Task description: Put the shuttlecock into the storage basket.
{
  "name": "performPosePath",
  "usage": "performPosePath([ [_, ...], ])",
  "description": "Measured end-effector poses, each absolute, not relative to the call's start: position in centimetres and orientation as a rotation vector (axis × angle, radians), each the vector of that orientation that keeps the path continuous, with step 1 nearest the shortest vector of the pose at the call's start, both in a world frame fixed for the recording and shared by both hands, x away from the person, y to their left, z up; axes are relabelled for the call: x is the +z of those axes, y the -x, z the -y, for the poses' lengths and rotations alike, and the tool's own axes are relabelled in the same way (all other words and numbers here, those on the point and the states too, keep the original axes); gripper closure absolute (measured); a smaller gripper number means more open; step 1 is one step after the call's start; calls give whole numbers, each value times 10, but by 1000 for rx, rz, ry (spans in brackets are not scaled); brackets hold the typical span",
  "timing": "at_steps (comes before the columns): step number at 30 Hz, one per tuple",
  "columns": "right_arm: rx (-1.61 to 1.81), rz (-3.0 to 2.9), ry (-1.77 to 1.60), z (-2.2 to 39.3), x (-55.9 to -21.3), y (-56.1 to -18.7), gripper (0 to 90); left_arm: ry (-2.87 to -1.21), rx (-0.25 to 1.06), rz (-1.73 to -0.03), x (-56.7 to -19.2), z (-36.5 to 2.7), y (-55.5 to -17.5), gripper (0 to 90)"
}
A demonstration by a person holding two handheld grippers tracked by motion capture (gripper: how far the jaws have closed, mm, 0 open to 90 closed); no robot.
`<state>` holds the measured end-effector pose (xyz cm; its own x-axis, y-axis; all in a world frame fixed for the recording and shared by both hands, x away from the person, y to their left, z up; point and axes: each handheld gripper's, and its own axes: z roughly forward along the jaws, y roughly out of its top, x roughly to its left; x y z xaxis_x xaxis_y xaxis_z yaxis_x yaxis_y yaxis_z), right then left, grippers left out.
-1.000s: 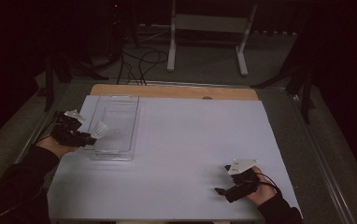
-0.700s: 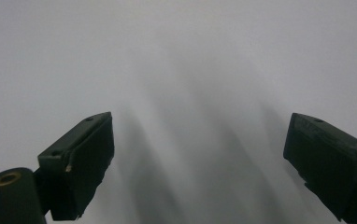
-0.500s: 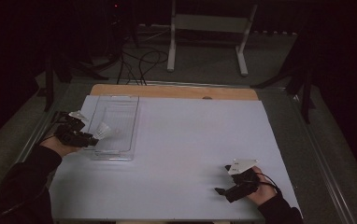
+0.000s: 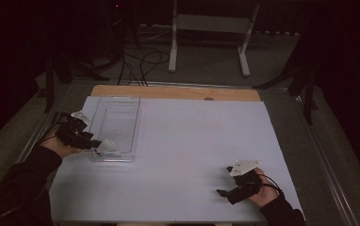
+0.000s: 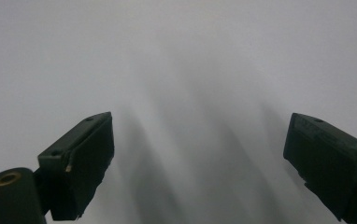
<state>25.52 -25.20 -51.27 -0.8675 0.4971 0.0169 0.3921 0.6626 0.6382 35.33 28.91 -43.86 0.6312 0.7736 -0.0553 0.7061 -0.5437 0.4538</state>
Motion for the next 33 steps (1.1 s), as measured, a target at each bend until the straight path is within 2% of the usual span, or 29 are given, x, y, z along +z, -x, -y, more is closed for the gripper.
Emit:
performPosePath([
  [3, 987, -2718, -733, 252, -513, -255, 87, -2406, 221, -1172, -437, -289, -353, 400],
  [9, 986, -2717, -735, 252, -512, -255, 87, -2386, 220, -1180, -436, -290, -353, 352],
  [20, 988, -2717, -735, 252, -513, -255, 87, -2361, 237, -1219, -434, -289, -353, 149],
  [22, 987, -2717, -735, 252, -513, -255, 87, -2344, 227, -1229, -433, -288, -354, 148],
  [24, 988, -2718, -735, 252, -513, -255, 87, -2353, 220, -1208, -432, -287, -354, 28],
  [25, 988, -2717, -734, 252, -512, -255, 87, -2353, 235, -1205, -431, -286, -353, 5],
  [33, 989, -2718, -734, 252, -513, -255, 87, -2360, 270, -1162, -429, -284, -352, 1],
])
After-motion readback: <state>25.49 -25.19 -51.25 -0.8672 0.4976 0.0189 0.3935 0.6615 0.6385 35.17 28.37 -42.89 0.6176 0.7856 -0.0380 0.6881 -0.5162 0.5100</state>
